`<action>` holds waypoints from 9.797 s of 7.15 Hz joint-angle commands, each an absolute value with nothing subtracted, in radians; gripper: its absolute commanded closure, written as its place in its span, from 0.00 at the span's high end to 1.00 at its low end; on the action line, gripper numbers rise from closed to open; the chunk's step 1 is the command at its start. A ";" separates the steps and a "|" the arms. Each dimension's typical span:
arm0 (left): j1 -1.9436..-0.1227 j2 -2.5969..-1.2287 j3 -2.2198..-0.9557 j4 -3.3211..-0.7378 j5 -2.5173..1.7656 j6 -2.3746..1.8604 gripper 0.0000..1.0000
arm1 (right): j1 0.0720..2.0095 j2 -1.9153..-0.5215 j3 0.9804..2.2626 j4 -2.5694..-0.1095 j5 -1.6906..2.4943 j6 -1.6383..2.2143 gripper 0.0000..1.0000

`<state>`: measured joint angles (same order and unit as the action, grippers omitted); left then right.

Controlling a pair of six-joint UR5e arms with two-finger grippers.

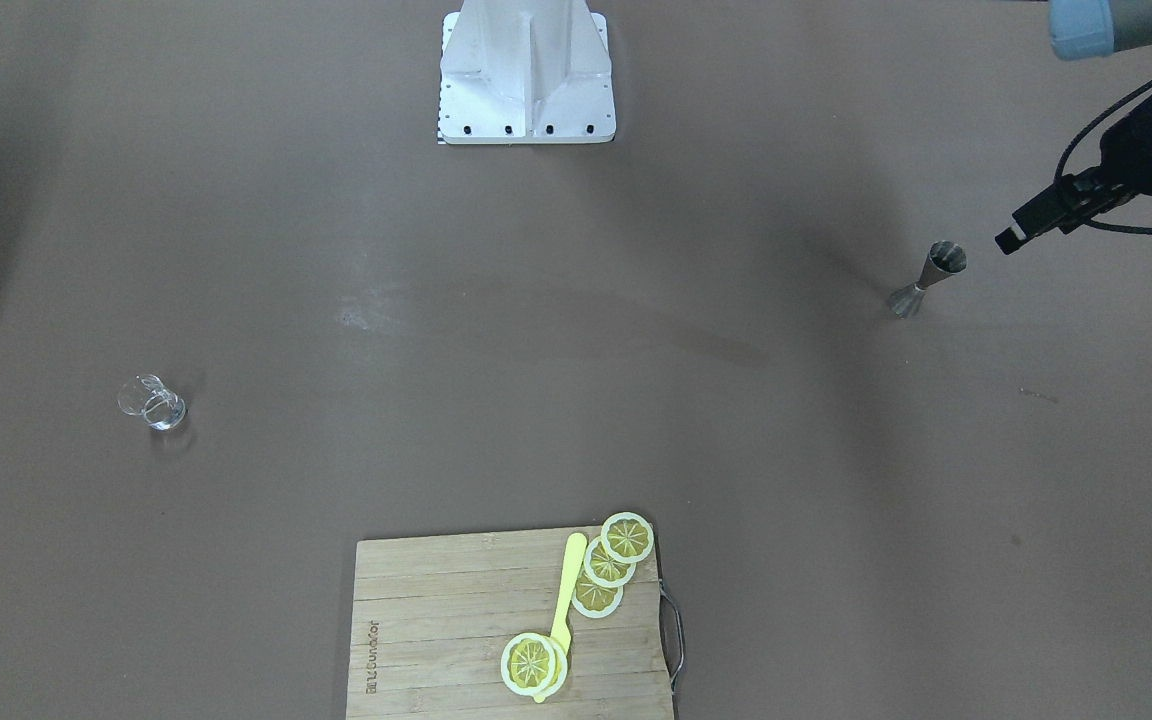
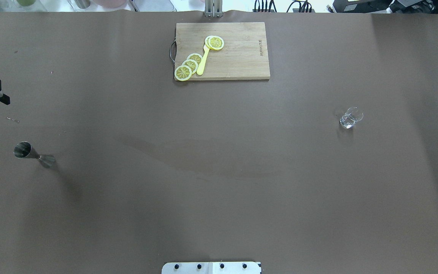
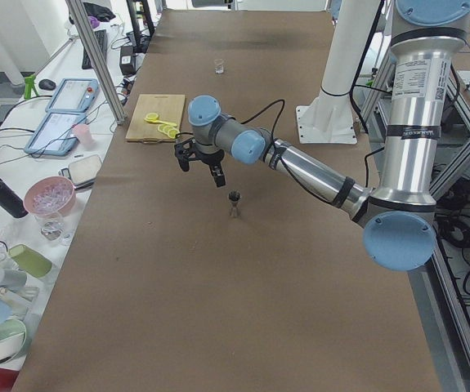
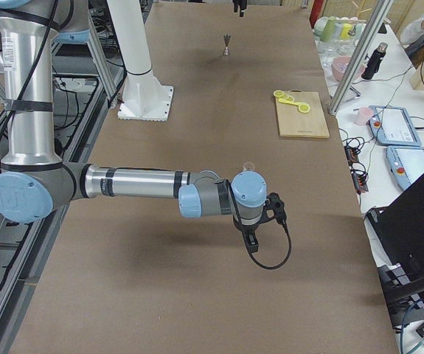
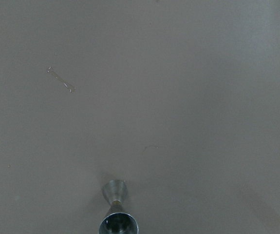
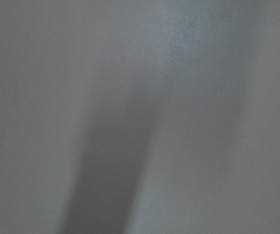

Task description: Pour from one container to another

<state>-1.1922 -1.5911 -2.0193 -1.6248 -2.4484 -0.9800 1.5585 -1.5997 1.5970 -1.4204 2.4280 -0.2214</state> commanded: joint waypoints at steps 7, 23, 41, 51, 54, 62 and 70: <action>-0.849 -1.299 -2.355 -1.844 -1.978 -1.236 0.99 | 1.410 -1.608 1.750 -1.393 2.520 -0.065 1.00; -0.066 -1.052 -2.290 -2.022 -0.961 -1.842 0.99 | 1.221 -1.603 1.317 -0.145 2.456 0.055 1.00; -0.017 -1.325 -1.816 -2.019 -0.359 -1.904 0.97 | 1.146 -1.401 1.111 -0.045 2.508 -0.005 0.99; -0.110 -1.382 -1.717 -2.031 -0.333 -1.907 0.80 | 1.005 -1.365 1.120 -0.043 2.345 0.040 0.98; -0.117 -1.382 -1.704 -2.034 -0.333 -1.908 0.71 | 0.991 -1.364 1.117 -0.043 2.330 0.041 0.98; -0.117 -1.388 -1.686 -2.026 -0.318 -1.945 0.40 | 0.976 -1.347 1.127 -0.041 2.289 0.169 0.98; -0.149 -1.364 -1.747 -2.025 -0.310 -1.934 0.00 | 0.959 -1.353 1.137 -0.043 2.286 0.190 0.98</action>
<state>-0.1371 -1.3767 -1.7353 -2.0238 -0.3099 -1.9360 0.9602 -1.3523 1.1366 -0.0412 2.2885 0.1823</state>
